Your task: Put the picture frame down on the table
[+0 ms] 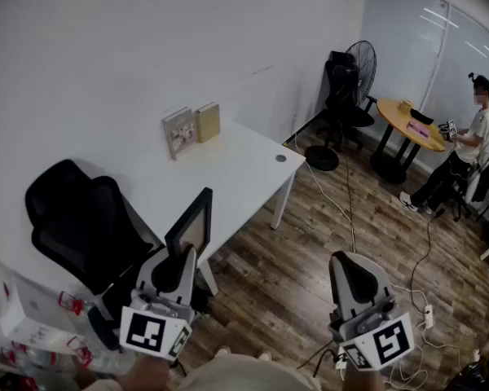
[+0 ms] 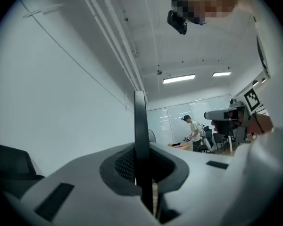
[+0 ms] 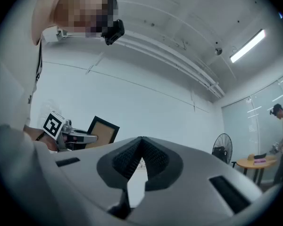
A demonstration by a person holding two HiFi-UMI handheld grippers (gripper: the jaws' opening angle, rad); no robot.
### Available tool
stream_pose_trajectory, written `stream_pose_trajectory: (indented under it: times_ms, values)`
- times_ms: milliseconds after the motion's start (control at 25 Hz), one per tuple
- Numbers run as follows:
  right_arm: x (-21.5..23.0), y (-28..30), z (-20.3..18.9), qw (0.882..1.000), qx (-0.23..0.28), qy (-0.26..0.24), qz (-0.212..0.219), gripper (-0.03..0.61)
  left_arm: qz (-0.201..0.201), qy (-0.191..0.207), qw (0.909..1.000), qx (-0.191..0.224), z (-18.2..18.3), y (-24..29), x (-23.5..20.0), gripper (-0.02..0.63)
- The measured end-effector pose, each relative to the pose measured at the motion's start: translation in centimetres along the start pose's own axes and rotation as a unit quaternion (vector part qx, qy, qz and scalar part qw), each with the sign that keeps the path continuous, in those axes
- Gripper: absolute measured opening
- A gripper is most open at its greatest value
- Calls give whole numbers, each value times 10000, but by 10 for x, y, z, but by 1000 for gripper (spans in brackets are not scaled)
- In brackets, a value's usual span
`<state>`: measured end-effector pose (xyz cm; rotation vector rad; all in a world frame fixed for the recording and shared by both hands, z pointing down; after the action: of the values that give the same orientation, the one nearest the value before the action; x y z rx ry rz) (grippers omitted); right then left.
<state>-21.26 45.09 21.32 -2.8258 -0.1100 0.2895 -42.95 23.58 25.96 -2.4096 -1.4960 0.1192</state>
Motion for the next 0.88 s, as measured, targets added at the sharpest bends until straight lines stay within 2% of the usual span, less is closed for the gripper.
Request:
stream_pose_trajectory:
  times_ms: [240,520,760,880]
  values:
    - [15,-16,-3,9993,47,366,-72,23,-83,40,9999,-121,-2,6,18,38]
    - [31,-32,-9,9985,-33,549,-4,23,-78,67,9997,-221,-3,12,43,38]
    - [48,-54,-20,9971,-143,738,107,23,117,-120,9995,-276,-6,13,69,38]
    - [56,-62,-21,9967,-150,767,198,23,150,-68,9996,-236,-5,15,83,38]
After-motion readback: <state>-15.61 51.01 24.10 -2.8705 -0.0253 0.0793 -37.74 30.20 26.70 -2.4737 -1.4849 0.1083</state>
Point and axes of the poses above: the fingertips, and each gripper's own axes: y forward along the fingers, x to its right, z out of its top, the point moved 8 cm from there along -y, backward along the fingers, and after that the axes turned 8 degrees about x, right-handed, at the moved point
